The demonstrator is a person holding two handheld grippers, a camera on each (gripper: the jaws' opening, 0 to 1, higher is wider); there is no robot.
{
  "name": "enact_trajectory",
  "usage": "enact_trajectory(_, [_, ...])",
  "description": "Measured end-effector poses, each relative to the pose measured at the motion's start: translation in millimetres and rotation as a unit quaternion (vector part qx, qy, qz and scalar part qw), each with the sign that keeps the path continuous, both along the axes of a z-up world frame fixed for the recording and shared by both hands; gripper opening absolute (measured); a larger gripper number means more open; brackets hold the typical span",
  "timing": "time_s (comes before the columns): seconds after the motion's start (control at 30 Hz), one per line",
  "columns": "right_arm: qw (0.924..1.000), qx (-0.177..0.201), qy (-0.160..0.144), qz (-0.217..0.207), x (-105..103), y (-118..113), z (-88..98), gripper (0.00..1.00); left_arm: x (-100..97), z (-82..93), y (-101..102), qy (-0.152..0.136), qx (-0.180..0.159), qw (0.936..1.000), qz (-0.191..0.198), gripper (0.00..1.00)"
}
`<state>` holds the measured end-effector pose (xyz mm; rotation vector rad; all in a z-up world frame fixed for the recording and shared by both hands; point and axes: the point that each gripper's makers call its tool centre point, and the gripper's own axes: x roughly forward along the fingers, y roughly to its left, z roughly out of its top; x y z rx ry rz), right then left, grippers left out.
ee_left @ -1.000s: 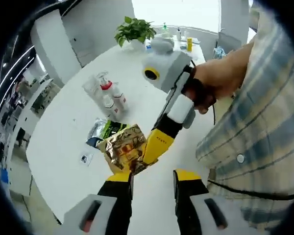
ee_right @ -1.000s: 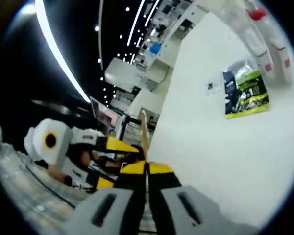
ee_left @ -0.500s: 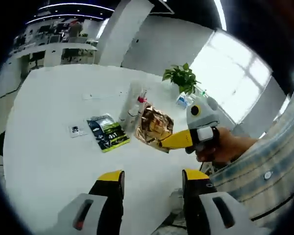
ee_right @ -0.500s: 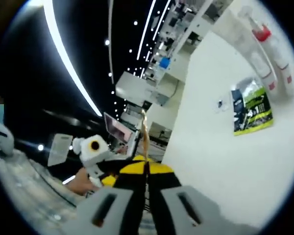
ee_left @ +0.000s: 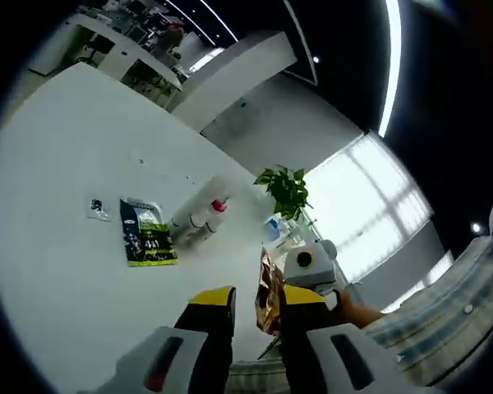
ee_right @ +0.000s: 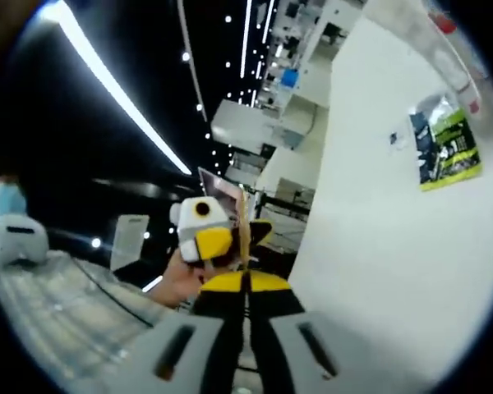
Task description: Arrange the skincare products in the storage area until every visible bottle or jar stands upright without overlapping.
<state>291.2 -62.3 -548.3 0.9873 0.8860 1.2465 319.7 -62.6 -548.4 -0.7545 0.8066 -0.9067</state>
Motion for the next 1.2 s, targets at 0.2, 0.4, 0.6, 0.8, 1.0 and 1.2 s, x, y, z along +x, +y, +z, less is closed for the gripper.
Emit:
enact_trajectory(0.2, [1.0000,-0.001,-0.003,0.004,-1,1,-0.7,0.00,0.1,4.3,0,0.015,-0.031,0.9992,0.019,0.05])
enact_trajectory(0.4, [0.9977,-0.016,-0.047,-0.047,15,-1,-2.7,0.08,4.1,8.4,5,0.012,-0.051,0.9977,0.043,0.01])
enact_trajectory(0.6, [0.9967,0.014,-0.023,-0.077,23,-8,5.9,0.11,1.9,10.3,5,0.019,-0.076,0.9958,0.048,0.01])
enact_trajectory(0.8, [0.9961,0.012,-0.026,-0.084,25,-11,5.0,0.00,-3.3,7.1,2,0.029,-0.086,0.9946,0.050,0.01])
enact_trajectory(1.0, [0.9957,0.001,-0.022,-0.090,23,-15,1.7,0.00,-9.7,-0.9,-1,0.032,-0.061,0.9970,0.034,0.04])
enact_trajectory(1.2, [0.9947,0.008,-0.012,-0.102,22,-21,-0.7,0.00,-19.1,-2.6,-8,0.037,-0.060,0.9975,0.004,0.02])
